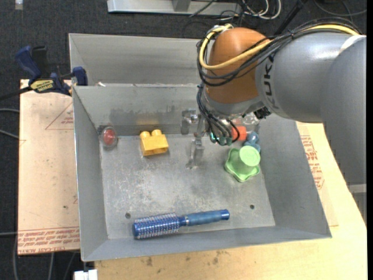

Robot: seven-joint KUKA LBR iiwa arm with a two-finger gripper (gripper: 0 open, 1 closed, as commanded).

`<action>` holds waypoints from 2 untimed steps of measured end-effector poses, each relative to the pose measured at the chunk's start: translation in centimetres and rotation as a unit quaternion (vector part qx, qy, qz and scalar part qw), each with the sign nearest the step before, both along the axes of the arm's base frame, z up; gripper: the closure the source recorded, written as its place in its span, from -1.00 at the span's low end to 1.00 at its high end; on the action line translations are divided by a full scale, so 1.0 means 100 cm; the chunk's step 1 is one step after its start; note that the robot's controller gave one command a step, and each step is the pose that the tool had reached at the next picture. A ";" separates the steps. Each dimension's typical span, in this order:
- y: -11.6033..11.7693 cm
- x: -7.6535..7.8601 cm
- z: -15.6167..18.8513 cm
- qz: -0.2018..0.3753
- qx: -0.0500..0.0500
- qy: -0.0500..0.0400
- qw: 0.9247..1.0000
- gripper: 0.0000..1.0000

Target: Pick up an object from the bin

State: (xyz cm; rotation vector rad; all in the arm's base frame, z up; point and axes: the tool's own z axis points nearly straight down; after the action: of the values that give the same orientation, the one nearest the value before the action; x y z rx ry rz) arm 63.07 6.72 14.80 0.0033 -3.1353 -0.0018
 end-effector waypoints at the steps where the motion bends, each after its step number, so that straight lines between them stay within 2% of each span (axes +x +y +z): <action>1: 0.042 0.003 -0.077 -0.045 0.000 -0.001 0.999 -1.00; 2: 0.118 0.025 -0.078 -0.011 0.001 -0.003 1.000 -1.00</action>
Offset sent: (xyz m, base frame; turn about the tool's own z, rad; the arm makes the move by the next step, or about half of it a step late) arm 0.0051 0.0390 -0.0718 0.0947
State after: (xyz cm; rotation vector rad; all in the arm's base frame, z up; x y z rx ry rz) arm 65.53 18.53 7.00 -0.0322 -3.1405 -0.0049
